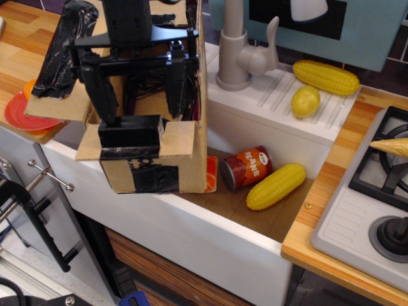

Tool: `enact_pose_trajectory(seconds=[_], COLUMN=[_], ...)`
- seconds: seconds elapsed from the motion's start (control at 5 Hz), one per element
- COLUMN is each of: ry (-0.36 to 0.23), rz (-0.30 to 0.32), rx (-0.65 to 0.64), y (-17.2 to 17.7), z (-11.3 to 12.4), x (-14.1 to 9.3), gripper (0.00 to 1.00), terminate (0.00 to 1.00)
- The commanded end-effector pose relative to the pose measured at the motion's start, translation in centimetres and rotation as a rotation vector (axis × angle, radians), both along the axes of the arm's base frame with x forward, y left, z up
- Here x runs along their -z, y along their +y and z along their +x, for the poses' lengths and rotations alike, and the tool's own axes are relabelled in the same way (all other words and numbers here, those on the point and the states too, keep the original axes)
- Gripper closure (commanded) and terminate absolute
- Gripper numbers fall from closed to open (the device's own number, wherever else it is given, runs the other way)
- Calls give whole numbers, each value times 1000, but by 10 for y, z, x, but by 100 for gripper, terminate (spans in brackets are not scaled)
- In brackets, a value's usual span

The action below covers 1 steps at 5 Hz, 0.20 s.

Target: Open small4fbox flaps

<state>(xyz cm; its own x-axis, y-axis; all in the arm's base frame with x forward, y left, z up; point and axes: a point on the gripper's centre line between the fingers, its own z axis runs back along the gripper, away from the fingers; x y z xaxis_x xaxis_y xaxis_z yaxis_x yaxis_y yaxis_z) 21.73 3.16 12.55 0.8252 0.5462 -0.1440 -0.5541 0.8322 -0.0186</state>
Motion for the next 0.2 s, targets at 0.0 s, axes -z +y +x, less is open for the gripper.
enact_pose_trajectory(seconds=[0.0], ry=[-62], rz=[21], rx=[-25], y=[-9], z=[-1], x=[1], gripper=[0], terminate=[100])
